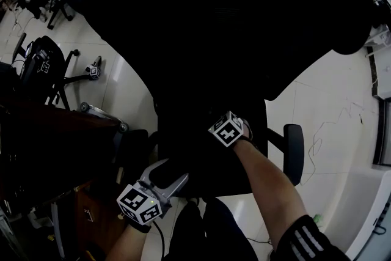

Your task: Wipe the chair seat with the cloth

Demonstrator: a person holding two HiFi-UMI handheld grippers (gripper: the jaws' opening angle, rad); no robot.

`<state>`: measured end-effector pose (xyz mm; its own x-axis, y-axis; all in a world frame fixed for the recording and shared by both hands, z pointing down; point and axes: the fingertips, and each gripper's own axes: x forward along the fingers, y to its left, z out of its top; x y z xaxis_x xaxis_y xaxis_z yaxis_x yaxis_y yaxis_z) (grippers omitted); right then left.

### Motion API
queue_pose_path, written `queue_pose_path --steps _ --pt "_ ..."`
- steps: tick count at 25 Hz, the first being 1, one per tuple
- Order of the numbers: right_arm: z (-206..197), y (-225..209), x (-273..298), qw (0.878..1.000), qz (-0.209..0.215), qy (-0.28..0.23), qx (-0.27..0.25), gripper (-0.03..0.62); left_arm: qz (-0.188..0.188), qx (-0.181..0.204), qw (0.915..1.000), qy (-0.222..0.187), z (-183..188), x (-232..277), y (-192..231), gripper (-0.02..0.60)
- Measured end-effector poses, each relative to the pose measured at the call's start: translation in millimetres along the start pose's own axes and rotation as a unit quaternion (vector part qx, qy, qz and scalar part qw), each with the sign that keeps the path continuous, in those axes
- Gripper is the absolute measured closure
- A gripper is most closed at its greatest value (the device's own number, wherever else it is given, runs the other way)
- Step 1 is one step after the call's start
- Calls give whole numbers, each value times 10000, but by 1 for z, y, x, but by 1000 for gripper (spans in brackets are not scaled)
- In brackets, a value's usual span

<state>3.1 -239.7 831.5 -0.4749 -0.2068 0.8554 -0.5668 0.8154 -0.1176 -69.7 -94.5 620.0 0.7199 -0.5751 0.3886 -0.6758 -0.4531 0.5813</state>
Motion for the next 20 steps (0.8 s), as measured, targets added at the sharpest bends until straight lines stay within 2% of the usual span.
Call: queue_pose_path --steps 3,5,9,12,16,20 --pt "45 68 29 9981 459 -260 -312 551 86 -18 10000 -41 -1 -13 2 305" --pt "59 107 45 9954 726 -278 -554 551 131 -46 9999 -52 -7 -20 5 305" --pt "42 142 74 9897 940 74 -1075 551 177 -128 9997 -49 -18 -29 6 305" --pt "10 131 77 9900 829 309 -1095 553 187 -184 9996 -53 -28 -34 7 305" --pt "-46 84 50 9957 391 639 -548 551 120 -200 9997 13 -32 -32 0 305" --pt "-108 25 12 9956 -110 935 -44 553 -93 -101 9999 56 -34 -22 -18 305"
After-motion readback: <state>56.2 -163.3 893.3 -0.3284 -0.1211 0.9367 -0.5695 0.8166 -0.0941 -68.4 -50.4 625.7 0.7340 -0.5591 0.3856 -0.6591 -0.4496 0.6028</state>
